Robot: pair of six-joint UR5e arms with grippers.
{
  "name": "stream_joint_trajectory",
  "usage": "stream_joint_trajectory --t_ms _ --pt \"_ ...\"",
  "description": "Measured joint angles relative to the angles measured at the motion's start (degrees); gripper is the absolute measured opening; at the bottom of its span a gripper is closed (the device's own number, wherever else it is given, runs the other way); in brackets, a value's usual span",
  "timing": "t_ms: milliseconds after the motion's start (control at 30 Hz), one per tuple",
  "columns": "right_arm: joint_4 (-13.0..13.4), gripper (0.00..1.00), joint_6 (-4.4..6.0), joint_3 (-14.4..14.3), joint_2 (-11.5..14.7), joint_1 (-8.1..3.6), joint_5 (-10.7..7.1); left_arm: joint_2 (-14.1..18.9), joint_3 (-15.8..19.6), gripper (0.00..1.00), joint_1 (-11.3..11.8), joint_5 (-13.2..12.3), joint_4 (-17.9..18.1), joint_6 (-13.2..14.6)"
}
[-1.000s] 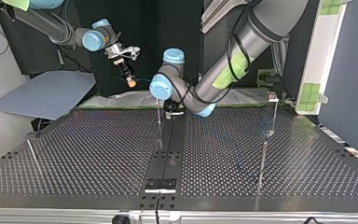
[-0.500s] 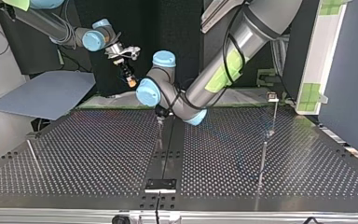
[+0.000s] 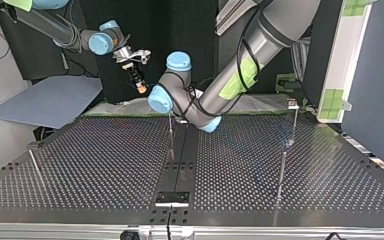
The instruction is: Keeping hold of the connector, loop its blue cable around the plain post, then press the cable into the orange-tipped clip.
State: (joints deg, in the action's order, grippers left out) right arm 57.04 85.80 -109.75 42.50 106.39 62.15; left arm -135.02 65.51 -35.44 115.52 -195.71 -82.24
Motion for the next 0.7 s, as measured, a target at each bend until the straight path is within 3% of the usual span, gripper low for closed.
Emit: stream_joint_trajectory --t_ms 467,700 --pt "0.11 0.0 0.0 0.01 0.0 0.08 0.0 -0.83 0.0 0.99 0.8 -0.08 -8.17 0.56" --pt "0.11 0.0 -0.09 0.02 0.0 0.1 0.0 -3.28 -3.14 0.99 0.37 -2.59 -12.56 0.46"
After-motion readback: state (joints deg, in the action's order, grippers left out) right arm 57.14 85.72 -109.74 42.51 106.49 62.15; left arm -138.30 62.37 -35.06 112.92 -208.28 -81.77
